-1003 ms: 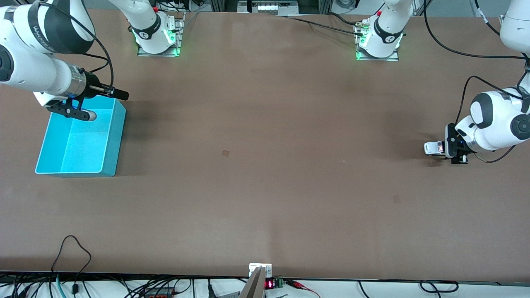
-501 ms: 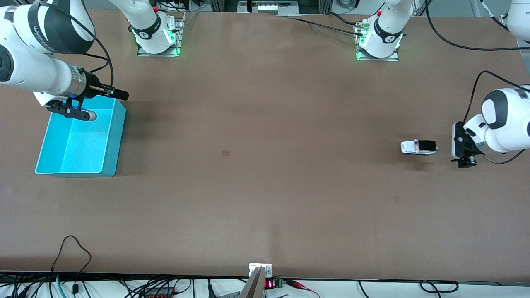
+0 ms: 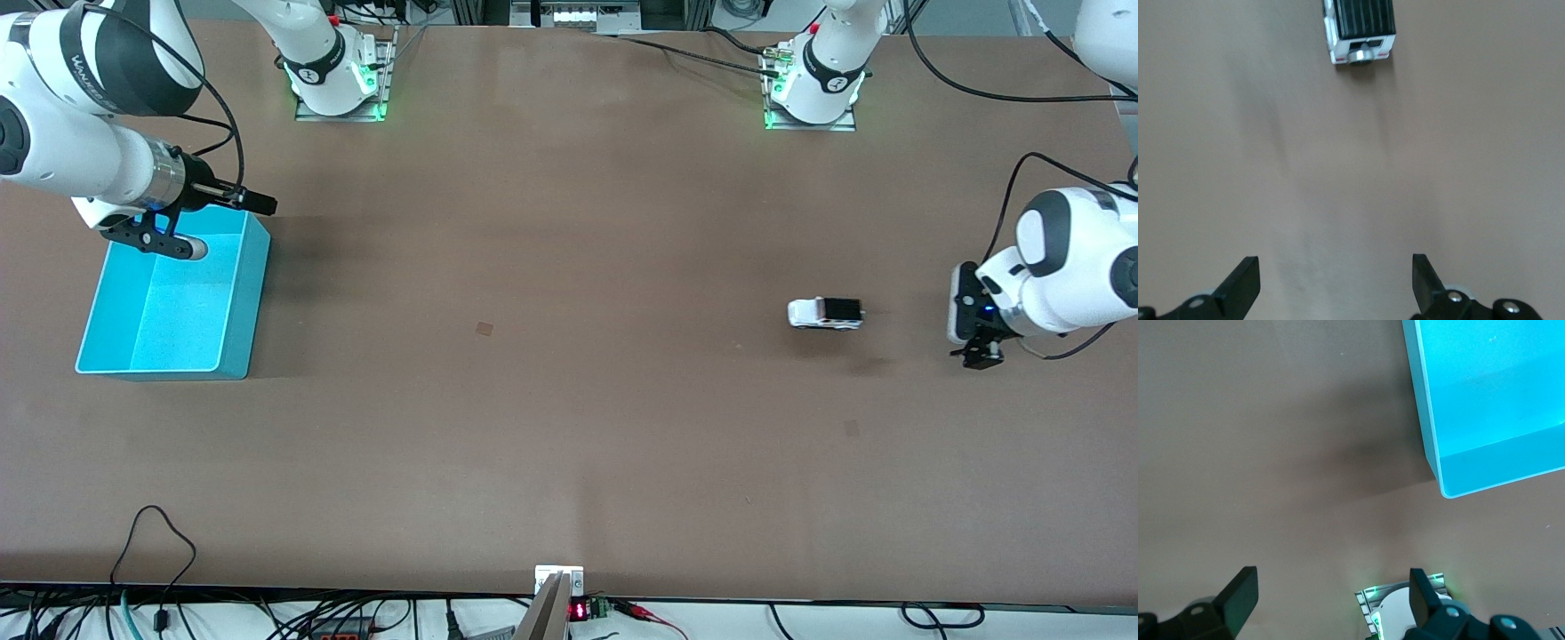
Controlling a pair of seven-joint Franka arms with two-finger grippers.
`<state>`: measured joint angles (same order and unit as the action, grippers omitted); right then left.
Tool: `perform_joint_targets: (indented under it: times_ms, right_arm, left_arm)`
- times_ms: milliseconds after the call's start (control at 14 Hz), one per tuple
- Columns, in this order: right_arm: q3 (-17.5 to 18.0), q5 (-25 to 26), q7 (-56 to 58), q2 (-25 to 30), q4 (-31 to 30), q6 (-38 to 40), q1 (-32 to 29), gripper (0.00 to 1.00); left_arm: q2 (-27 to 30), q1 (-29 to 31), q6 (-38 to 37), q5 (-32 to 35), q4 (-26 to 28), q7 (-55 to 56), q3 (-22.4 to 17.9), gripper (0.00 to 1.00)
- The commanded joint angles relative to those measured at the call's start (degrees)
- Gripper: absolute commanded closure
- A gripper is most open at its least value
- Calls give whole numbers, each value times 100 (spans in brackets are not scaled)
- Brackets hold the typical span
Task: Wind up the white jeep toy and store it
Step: 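Open the left gripper, releasing the jeep to roll toward the bin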
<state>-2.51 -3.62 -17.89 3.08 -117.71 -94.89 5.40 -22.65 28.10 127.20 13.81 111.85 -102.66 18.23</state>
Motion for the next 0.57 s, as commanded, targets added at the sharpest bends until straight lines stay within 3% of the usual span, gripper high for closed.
perform_joint_targets:
  times_ms: [0, 215, 501]
  right_arm:
    - [-13, -78, -66, 149, -95, -38, 31, 0]
    - [-13, -78, -66, 149, -95, -38, 31, 0]
    - [-13, -78, -66, 149, -95, -30, 31, 0]
  left_arm:
    - [436, -515, -161, -395, 47, 271, -30, 0]
    - [489, -919, -152, -887, 39, 404, -30, 0]
    - [559, -1473, -170, -968, 47, 1098, -30, 0]
